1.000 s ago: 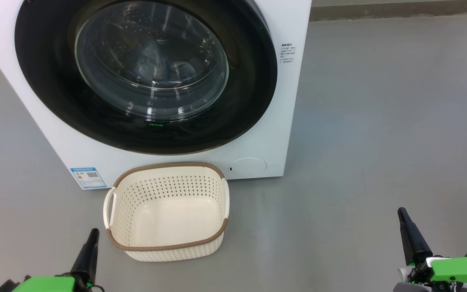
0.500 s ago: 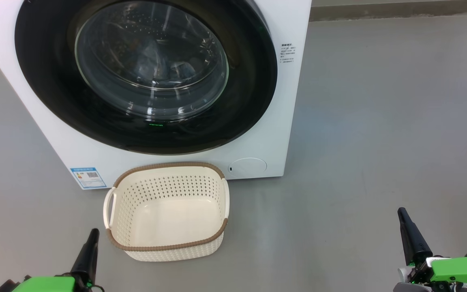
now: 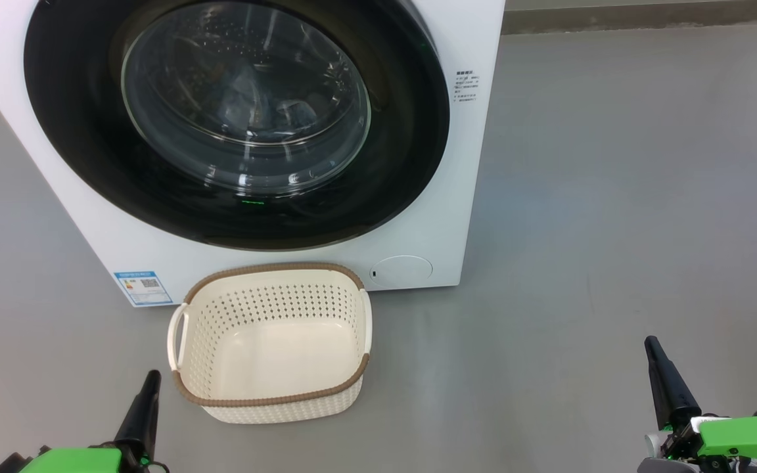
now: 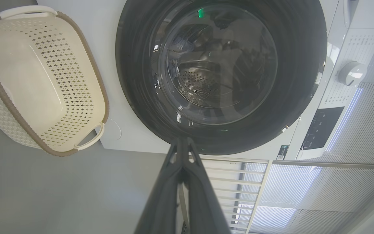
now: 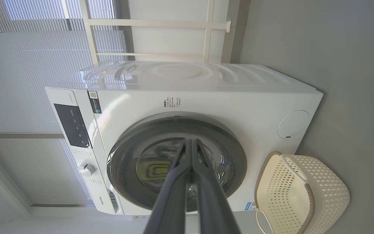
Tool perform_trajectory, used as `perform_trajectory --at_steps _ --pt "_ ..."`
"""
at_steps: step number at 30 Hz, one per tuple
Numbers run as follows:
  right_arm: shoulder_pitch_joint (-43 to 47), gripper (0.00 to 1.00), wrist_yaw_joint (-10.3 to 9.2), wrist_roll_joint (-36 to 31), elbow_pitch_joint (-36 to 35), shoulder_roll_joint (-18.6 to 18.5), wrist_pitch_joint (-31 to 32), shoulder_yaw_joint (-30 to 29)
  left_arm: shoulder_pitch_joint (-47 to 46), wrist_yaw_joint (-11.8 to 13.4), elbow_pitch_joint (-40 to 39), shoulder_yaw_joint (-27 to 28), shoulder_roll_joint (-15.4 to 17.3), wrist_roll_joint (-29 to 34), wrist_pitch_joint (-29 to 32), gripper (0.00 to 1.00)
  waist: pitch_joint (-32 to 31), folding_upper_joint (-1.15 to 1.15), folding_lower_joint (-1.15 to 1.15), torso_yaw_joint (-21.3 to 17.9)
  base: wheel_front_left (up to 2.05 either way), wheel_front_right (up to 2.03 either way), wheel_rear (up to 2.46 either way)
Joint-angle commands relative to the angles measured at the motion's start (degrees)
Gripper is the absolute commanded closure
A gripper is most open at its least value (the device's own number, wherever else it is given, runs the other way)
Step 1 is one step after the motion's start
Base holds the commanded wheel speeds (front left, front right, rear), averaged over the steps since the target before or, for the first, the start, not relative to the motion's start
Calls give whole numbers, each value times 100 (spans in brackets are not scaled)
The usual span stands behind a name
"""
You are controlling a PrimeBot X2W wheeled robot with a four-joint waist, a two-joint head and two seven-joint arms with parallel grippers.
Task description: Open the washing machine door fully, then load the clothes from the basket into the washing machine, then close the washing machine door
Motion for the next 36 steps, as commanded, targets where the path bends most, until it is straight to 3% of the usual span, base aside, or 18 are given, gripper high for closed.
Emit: perform_trajectory --at_steps 1,36 --pt "-225 100 9 30 -144 -31 43 140 -233 -41 -112 200 148 -48 33 100 0 0 0 0 0 0 0" --pt "-225 100 9 30 -144 -31 43 141 -233 -41 -113 200 148 -48 33 100 0 0 0 0 0 0 0"
